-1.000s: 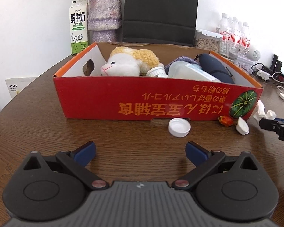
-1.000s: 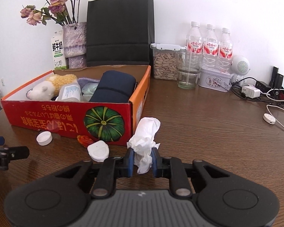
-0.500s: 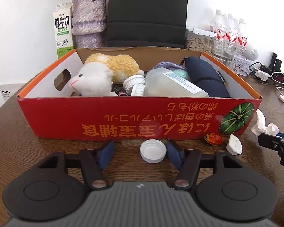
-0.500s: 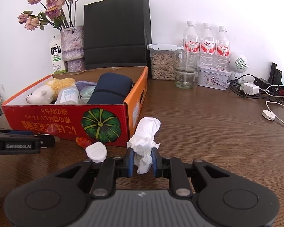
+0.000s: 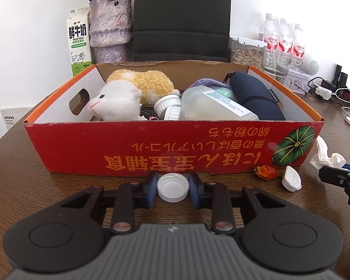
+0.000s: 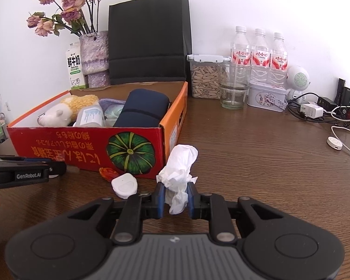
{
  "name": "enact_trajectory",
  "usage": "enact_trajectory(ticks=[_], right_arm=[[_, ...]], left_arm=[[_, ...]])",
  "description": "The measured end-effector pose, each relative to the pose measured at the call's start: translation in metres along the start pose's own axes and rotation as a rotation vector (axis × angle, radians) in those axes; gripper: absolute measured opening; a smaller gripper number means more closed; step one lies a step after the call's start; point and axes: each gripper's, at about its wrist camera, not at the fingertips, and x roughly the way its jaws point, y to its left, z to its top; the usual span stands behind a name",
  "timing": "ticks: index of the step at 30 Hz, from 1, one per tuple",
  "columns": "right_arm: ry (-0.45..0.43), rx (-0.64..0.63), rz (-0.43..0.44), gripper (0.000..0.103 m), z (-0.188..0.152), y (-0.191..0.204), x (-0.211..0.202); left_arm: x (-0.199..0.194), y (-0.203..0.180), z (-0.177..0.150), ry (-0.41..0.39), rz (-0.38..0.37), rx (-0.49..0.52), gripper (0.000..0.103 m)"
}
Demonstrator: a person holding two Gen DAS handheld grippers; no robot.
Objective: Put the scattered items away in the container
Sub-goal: 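Grasp the white tissue with the right tool while the left tool grasps a white cap, then carry the tissue and cap over the box and open both tools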
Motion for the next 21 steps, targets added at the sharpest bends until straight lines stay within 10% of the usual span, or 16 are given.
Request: enact_trajectory(ticks=[21], right_arm=[[-0.091, 0.025, -0.037, 0.018, -0.003, 0.005, -0.020]], left_arm=[[-0.028, 0.011, -0.009, -0.052, -0.022, -0.018, 0.029]])
